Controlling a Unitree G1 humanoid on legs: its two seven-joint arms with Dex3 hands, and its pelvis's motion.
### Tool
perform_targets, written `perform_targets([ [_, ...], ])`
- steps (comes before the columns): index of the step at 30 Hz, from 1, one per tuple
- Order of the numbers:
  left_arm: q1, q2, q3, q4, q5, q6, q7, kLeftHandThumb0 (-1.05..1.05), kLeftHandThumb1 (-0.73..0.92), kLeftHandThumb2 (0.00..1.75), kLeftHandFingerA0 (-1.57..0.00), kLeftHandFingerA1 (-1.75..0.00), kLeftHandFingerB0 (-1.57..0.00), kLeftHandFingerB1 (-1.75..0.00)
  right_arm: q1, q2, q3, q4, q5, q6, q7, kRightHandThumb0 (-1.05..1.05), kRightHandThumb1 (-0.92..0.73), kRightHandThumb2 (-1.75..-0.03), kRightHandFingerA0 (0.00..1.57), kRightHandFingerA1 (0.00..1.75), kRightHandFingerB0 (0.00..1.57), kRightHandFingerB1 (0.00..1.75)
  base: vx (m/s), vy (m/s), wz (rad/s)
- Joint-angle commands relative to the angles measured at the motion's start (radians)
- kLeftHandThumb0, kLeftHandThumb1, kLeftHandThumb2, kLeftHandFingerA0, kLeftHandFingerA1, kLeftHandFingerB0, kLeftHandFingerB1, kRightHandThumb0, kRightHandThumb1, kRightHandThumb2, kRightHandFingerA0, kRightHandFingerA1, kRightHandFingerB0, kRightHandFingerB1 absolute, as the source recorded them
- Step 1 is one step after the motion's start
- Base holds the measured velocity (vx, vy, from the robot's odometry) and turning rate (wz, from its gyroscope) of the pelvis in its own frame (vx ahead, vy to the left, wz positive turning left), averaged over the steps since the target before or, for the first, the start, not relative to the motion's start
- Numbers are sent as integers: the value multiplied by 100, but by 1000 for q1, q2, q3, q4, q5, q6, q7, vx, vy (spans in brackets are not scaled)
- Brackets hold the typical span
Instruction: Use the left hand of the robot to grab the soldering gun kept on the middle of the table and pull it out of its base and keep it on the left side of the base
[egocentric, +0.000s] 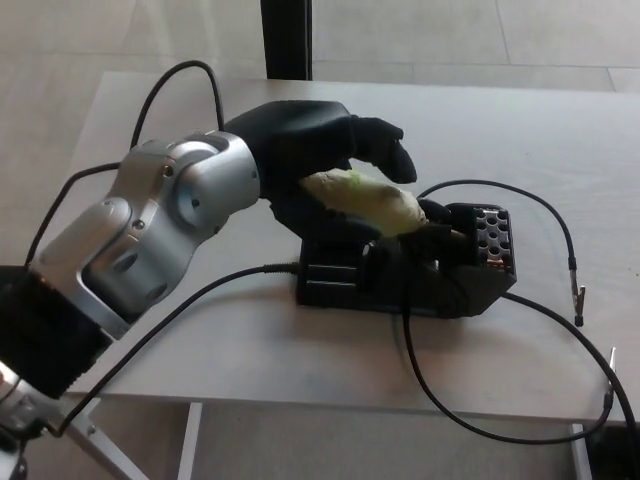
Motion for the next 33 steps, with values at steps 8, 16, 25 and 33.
perform_targets([
  [8,-16,71,-124,33,243,-106,-68,-64,75,62,-40,-57,-42,-44,-21,12,5,3,2,-8,35,-105,-36,-97,103,103,46,135,0,0,0],
  [16,12,52,-123,80,338,-210,103,-39,64,59,-96,-125,-55,-50,-20,13,-3,-13,6,-6,21,-104,-34,-106,110,103,45,137,0,0,0],
  [25,62,54,-162,203,540,-402,630,-12,56,74,-94,-162,-91,-93,-20,16,-13,-20,10,-10,0,-99,-27,-120,106,106,51,121,0,0,0],
  [33,90,47,-146,239,562,-399,781,-20,56,86,-93,-166,-85,-94,-18,22,-23,-27,19,-10,-24,-95,-27,-124,115,105,50,121,0,0,0],
])
